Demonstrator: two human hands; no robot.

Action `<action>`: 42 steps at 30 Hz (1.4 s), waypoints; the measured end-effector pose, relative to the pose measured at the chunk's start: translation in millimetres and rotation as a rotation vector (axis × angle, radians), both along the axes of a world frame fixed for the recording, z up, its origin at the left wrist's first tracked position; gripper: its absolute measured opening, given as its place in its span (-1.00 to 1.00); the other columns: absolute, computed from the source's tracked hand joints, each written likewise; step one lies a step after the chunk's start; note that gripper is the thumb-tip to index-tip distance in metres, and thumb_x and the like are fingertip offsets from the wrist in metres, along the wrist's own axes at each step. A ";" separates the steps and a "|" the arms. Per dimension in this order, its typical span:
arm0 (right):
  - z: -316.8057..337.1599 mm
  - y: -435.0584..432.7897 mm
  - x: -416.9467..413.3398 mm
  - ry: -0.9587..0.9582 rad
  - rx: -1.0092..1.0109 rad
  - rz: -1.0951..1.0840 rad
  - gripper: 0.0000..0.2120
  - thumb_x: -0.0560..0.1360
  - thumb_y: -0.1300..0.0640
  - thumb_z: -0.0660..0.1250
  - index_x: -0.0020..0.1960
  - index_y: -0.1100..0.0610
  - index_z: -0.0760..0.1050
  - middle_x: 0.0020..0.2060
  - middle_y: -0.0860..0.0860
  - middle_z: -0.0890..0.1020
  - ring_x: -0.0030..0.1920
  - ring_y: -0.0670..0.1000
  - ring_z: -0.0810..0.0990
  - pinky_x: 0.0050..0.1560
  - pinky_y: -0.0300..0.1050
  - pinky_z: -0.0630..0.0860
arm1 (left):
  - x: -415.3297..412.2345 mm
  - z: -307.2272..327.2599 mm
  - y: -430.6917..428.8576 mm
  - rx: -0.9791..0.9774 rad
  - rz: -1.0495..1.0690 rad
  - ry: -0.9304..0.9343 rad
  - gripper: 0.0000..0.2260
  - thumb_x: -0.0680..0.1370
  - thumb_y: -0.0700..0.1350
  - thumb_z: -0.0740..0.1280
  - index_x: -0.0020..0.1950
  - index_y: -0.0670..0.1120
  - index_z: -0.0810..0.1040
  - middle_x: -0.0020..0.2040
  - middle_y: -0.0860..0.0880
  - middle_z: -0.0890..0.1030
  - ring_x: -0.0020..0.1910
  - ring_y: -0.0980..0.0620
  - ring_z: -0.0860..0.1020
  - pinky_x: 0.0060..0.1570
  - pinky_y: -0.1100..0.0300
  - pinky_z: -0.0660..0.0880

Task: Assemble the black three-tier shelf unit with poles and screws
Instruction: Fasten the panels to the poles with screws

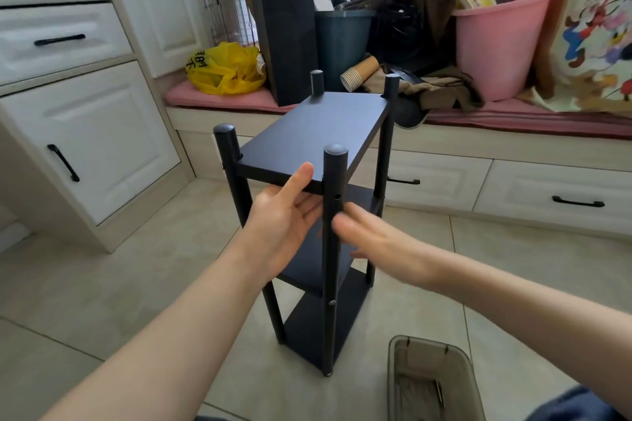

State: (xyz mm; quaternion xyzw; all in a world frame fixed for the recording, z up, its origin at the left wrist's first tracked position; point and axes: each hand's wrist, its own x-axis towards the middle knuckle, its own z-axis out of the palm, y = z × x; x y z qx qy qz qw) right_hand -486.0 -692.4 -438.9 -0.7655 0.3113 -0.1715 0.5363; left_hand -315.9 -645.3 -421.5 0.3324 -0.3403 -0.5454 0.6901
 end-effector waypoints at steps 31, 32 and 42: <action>-24.0 -5.8 -24.7 0.026 -0.303 -0.312 -0.71 0.55 -0.12 0.35 0.13 0.06 0.55 -0.10 -0.10 0.65 -0.09 -0.17 0.63 -0.11 -0.29 0.56 | -43.5 -12.9 -5.4 -0.038 0.058 -0.154 -0.58 0.56 -0.09 0.39 0.37 -0.20 0.46 0.15 -0.14 0.67 0.22 -0.16 0.64 0.20 -0.02 0.59; -29.9 -4.8 -26.4 0.007 -0.269 -0.306 -0.73 0.54 -0.10 0.37 0.13 0.05 0.55 -0.06 -0.12 0.65 -0.06 -0.18 0.64 -0.10 -0.33 0.56 | -42.8 -12.4 -5.3 -0.039 0.056 -0.151 -0.58 0.56 -0.10 0.39 0.37 -0.21 0.46 0.13 -0.13 0.67 0.22 -0.15 0.64 0.21 -0.02 0.59; -155.7 -6.9 -75.0 0.360 0.041 -0.363 -0.83 0.61 0.12 0.31 0.17 0.12 0.54 0.00 0.01 0.65 0.02 -0.02 0.62 0.00 -0.19 0.54 | -45.0 -6.8 -0.8 -0.026 0.025 -0.114 -0.82 0.64 -0.17 0.31 0.24 -0.12 0.52 0.09 -0.06 0.71 0.13 -0.05 0.67 0.13 0.12 0.59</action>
